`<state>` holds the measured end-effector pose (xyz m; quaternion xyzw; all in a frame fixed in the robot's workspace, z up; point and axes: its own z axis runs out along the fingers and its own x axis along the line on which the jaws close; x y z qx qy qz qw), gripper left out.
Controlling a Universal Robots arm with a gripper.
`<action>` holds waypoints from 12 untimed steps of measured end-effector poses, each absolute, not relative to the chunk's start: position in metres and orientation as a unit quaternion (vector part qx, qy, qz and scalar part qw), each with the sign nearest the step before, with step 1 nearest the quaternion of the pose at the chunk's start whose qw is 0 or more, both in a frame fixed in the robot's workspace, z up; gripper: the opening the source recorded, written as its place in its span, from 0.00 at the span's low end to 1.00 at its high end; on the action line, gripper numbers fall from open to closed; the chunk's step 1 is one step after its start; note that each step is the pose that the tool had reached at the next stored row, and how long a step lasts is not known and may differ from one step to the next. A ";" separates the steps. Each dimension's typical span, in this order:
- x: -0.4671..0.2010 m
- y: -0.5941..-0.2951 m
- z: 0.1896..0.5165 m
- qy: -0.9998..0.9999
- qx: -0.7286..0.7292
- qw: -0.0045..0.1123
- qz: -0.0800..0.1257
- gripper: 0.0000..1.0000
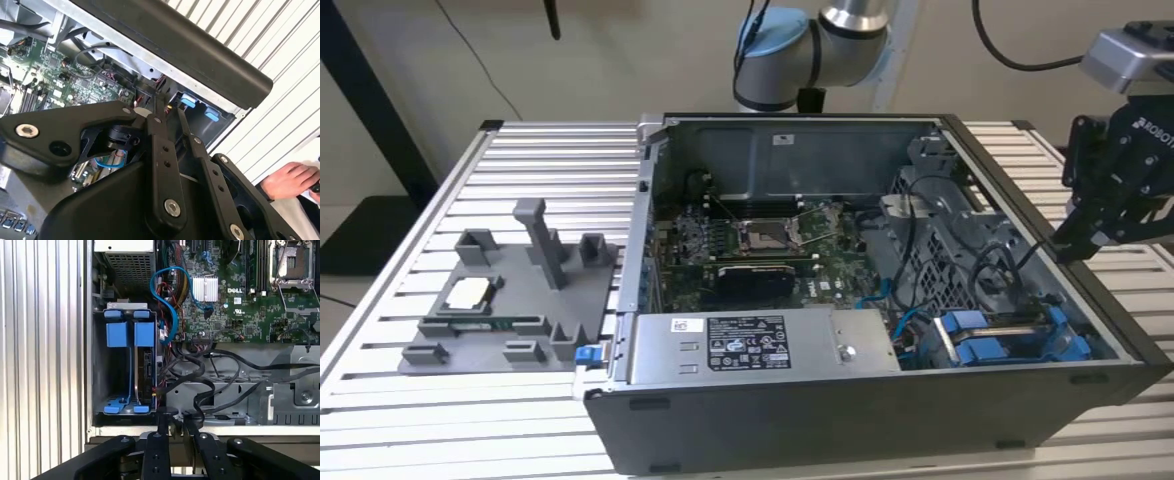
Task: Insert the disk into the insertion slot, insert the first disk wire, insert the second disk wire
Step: 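Insert the second disk wire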
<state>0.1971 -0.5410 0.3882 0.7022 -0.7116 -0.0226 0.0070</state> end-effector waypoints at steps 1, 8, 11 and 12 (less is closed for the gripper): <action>0.198 -0.541 0.387 -0.712 0.702 0.007 -0.023 0.27; 0.202 -0.541 0.383 -0.711 0.702 0.000 -0.035 0.27; 0.202 -0.541 0.381 -0.712 0.701 0.001 -0.039 0.27; 0.202 -0.541 0.381 -0.712 0.701 0.002 -0.040 0.27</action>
